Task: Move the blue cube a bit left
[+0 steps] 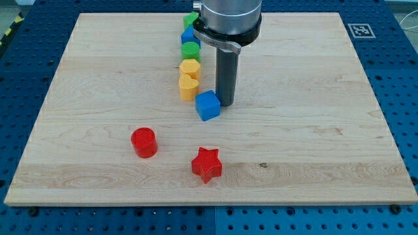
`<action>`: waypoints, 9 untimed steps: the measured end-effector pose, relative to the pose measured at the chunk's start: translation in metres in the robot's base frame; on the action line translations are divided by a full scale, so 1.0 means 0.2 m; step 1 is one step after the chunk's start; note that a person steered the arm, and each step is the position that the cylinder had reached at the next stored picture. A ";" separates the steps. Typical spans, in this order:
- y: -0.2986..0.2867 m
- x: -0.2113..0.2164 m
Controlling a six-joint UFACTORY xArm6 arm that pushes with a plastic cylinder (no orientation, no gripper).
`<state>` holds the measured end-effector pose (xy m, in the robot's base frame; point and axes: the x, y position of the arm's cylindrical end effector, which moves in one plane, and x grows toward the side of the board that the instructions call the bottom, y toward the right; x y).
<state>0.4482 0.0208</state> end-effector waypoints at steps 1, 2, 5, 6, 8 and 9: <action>0.03 -0.01; 0.09 -0.01; 0.21 0.07; 0.10 0.08; -0.05 0.08; -0.06 0.08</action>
<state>0.4640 0.0081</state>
